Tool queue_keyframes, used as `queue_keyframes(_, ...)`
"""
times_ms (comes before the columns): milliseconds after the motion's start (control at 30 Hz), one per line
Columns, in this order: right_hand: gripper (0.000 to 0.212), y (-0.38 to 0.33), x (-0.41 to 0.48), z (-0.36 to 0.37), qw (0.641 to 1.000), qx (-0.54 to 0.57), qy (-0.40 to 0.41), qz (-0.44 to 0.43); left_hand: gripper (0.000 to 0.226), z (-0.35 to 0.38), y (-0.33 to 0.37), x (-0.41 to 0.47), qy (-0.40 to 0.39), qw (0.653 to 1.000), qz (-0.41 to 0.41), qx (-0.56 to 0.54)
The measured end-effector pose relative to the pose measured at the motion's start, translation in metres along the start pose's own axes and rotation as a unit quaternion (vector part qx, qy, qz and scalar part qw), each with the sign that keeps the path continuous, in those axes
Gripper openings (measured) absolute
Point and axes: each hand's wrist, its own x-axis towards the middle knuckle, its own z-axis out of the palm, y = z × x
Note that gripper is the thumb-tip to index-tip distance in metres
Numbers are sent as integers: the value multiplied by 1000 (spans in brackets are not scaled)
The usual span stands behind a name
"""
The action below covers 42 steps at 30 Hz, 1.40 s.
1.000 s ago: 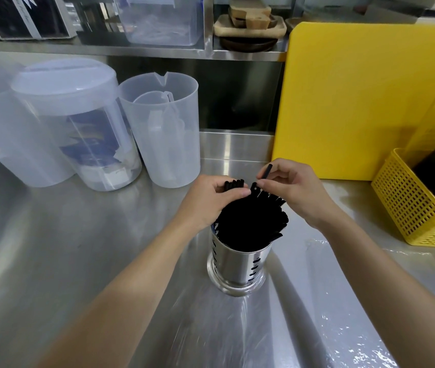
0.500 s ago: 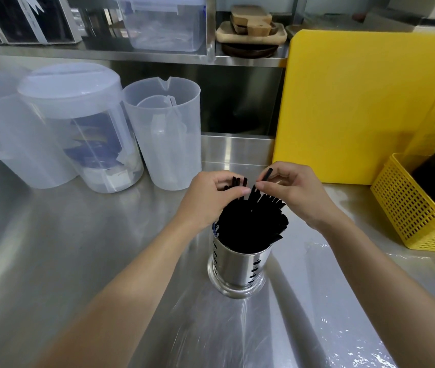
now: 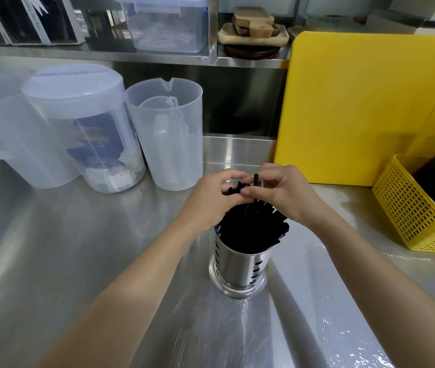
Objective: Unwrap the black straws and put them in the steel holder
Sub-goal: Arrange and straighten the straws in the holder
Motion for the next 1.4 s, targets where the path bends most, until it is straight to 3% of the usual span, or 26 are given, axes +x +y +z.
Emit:
queue_keyframes(233,11,-23,1,-23,998,46,41,-34,47,-7,6,-1,3,998,63,2)
queue_keyframes(367,7,-54,8,-41,994,57,53,-80,32,-9,28,4,-26,995,90,-22)
queue_keyframes(533,13,-81,16,-51,985,97,51,-130,17,-2,64,9,-69,982,102,-141)
queue_keyframes(633,13,-76,16,-57,977,119,87,-153,11,-6,75,12,-40,981,72,-176)
queue_keyframes(733,27,-55,10,-62,979,4,111,-171,6,-17,76,16,50,976,27,-212)
queue_keyframes(867,55,-32,-1,-59,984,-120,8,-128,8,-34,66,22,135,939,-64,-310)
queue_keyframes(1000,60,-30,-9,-41,974,-127,-20,-185,14,-30,59,20,94,854,-195,-473)
queue_keyframes(1133,29,-36,-15,-27,949,-152,20,-274,18,-15,56,12,25,820,-262,-508)
queue_keyframes(1200,18,-39,-18,-23,943,-150,94,-282,26,-14,56,9,-9,840,-280,-466)
queue_keyframes(1267,17,-43,-19,-25,940,-107,200,-255,40,-15,54,6,-3,905,-281,-320)
queue_keyframes(1333,20,-48,-19,-32,941,-27,260,-215,39,-16,51,5,77,954,-235,-172)
queue_keyframes(1400,25,-49,-20,-42,953,19,241,-182,21,-18,49,3,152,974,-127,-110)
